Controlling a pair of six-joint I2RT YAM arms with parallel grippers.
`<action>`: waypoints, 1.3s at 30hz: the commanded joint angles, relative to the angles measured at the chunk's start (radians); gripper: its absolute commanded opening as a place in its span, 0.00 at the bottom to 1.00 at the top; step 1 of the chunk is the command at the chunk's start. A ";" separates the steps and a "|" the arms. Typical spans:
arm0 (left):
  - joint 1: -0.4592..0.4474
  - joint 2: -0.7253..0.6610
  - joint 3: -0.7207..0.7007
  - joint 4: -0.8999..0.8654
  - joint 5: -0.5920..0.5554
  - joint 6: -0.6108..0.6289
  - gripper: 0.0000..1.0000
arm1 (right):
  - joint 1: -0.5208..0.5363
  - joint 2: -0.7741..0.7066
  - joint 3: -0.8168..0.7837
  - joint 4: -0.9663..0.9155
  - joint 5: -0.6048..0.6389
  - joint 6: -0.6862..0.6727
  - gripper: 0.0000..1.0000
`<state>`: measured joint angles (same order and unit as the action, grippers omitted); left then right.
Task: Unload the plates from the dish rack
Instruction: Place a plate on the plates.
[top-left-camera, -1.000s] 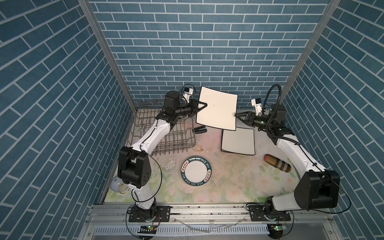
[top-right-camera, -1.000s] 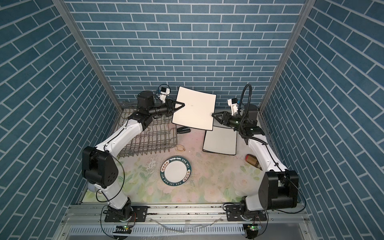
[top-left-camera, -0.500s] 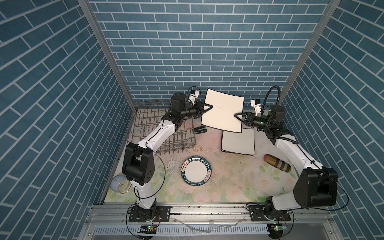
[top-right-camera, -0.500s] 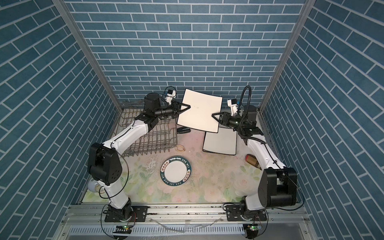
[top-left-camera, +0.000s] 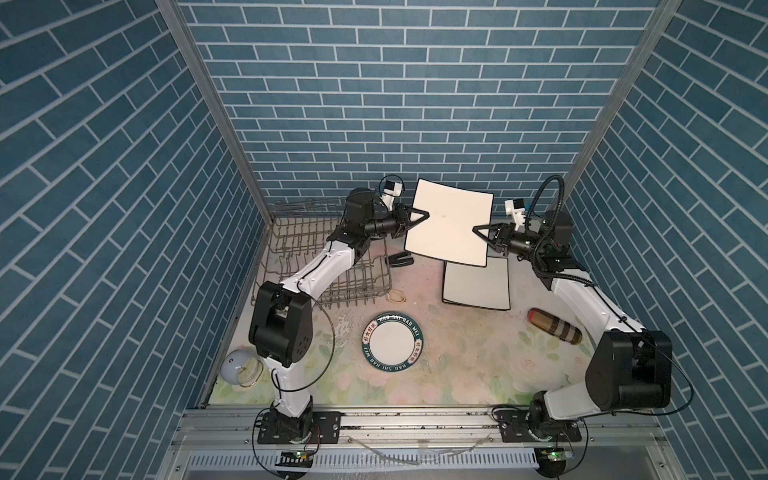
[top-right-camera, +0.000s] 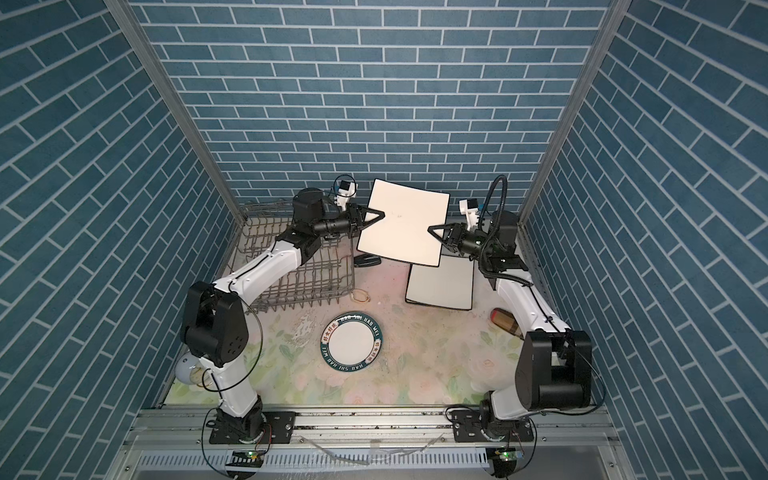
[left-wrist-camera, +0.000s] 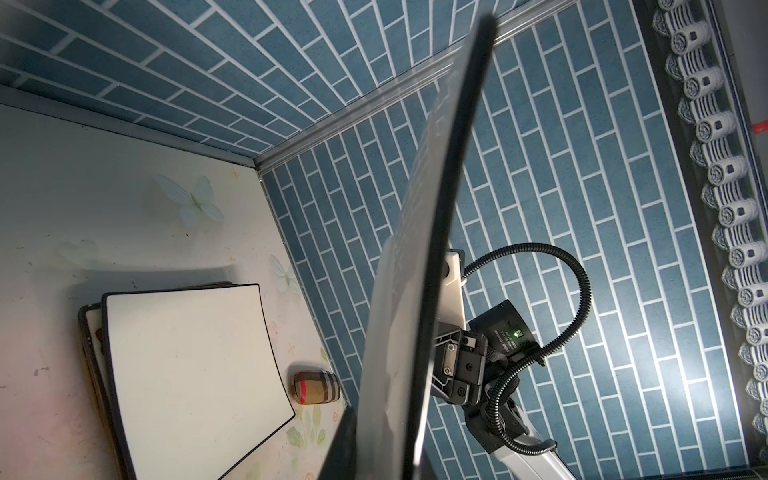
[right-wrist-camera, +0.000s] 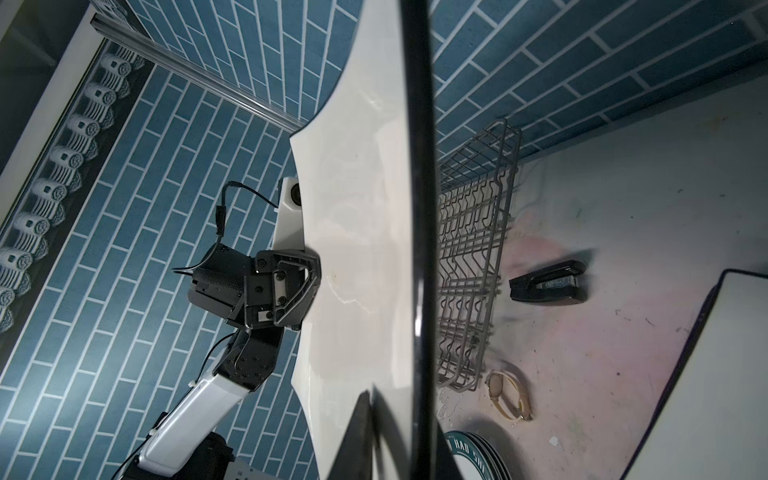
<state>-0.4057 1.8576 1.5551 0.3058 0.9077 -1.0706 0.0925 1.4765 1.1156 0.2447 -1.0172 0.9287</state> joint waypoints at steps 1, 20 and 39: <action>-0.015 -0.018 0.019 0.114 0.017 -0.023 0.00 | 0.001 0.016 -0.033 0.084 0.017 -0.063 0.10; -0.016 0.070 0.045 0.154 0.052 -0.071 0.23 | -0.056 0.049 -0.045 0.141 -0.004 0.018 0.00; 0.012 0.165 0.123 0.162 0.097 -0.078 0.38 | -0.183 0.069 -0.101 0.133 -0.039 0.047 0.00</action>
<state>-0.4107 2.0304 1.6249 0.3798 0.9630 -1.1564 -0.0582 1.5433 1.0424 0.3218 -1.0630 0.9878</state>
